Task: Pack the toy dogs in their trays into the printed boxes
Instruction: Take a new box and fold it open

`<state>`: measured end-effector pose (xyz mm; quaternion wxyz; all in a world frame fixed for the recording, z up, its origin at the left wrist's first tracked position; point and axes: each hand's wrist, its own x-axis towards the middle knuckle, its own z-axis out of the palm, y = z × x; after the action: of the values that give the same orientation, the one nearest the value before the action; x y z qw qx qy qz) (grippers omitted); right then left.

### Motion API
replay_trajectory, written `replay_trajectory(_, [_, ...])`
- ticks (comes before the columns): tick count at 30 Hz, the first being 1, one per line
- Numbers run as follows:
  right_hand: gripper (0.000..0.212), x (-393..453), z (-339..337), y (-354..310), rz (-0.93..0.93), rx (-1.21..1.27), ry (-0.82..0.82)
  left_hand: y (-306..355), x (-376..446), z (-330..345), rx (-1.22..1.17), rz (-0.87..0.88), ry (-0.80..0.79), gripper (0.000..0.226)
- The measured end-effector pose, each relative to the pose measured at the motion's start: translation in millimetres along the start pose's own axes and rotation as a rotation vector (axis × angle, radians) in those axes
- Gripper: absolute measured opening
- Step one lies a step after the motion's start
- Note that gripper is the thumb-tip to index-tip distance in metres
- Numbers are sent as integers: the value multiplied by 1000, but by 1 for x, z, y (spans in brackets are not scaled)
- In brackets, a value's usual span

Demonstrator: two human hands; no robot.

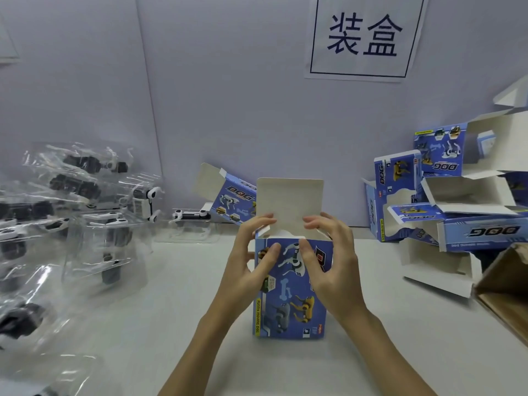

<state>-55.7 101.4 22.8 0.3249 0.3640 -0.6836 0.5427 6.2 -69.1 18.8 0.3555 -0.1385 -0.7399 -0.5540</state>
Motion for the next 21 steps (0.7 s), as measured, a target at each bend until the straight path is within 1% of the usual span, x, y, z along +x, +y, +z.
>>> replay_trajectory(1, [33, 0, -1, 1, 0, 11, 2, 0, 0, 1, 14, 5, 2, 42])
replay_trajectory(3, [44, 1, -4, 2, 55, 65, 1, 0, 0, 3, 26, 4, 25, 46])
replay_trajectory(6, [56, 0, -5, 2, 159, 149, -55, 1, 2, 2, -58, -78, 14, 51])
replay_trajectory(8, [62, -1, -4, 1, 171, 138, -81, 2, 1, 1, -129, -122, -7, 49])
replay_trajectory(9, [66, -1, -4, 0, 195, 151, -97, 3, 1, 0, -154, -140, 8, 47])
replay_trajectory(12, [93, 3, -10, -2, 370, 342, -165, 5, 3, -5, -218, -176, 51, 39])
replay_trajectory(14, [104, 9, -15, -4, 417, 353, -202, 5, 5, -7, -285, -197, 25, 36])
replay_trajectory(15, [103, 11, -17, -5, 419, 353, -222, 6, 5, -8, -317, -203, 11, 37])
replay_trajectory(18, [89, 14, -22, -7, 425, 395, -258, 7, 6, -9, -379, -227, -13, 43])
replay_trajectory(21, [80, 15, -28, -5, 446, 506, -307, 6, 5, -9, -453, -217, -46, 51])
